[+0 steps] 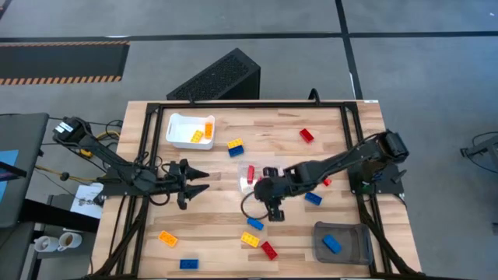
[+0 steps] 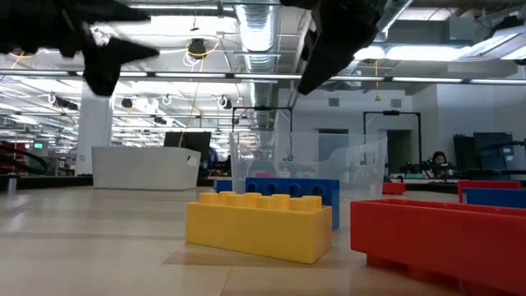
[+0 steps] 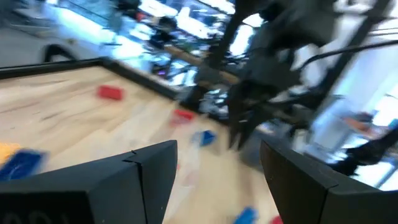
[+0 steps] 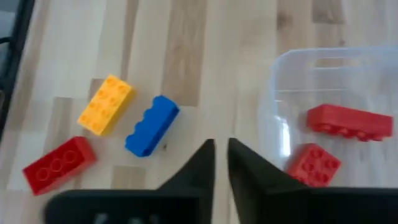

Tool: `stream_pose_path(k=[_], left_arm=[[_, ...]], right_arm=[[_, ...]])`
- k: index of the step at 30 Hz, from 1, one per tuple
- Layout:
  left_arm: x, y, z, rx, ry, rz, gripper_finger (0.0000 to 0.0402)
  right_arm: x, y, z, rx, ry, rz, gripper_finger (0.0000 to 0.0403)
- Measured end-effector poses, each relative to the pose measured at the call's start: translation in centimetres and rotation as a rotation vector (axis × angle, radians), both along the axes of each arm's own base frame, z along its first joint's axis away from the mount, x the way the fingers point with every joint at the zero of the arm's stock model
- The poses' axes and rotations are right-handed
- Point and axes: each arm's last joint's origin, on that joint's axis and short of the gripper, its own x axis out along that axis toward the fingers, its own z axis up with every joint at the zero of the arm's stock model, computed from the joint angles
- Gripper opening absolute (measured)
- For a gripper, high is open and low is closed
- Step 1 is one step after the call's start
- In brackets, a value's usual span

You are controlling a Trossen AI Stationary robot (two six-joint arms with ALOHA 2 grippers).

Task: Sort & place blocks by color
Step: Put the blue game piece into the black bin

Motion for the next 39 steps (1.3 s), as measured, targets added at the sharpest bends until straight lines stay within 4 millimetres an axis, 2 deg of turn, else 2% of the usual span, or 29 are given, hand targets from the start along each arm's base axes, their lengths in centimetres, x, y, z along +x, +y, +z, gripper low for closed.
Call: stream_pose_path(k=[3,6,9,14,22,33,39], left_arm=[[0.6,-1.2,2.3,0.035,-0.024,-0.066,0.0213],[1.2,-2.4,4.5,0.109,0.051,-0.076,0.0213],[1.7,-3.4,6.3,0.148,0.171,-0.064,0.0213],[1.9,-4.9,7.2,0.159,0.336,-0.112,0.0213],[1.4,-6.1,4.5,-0.011,0.595,-0.203,0.0213],[1.9,-8.8,0.9,-0.072,0.821,-0.363,0.0212],[3.3,-11.9,-0.6,-0.038,0.91,-0.448,0.0212]], right_arm=[[-0.2,1.1,0.1,0.006,-0.016,0.026,0.0019],[-0.1,2.0,0.3,0.017,-0.058,0.049,0.0006],[0.0,2.8,0.6,0.031,-0.101,0.068,0.0017],[-0.1,3.4,0.7,0.037,-0.121,0.084,0.0057],[0.1,3.2,0.8,0.028,-0.132,0.092,0.0111],[0.6,2.0,0.9,0.016,-0.156,0.075,0.0247],[0.7,1.7,0.9,0.018,-0.154,0.062,0.0262]])
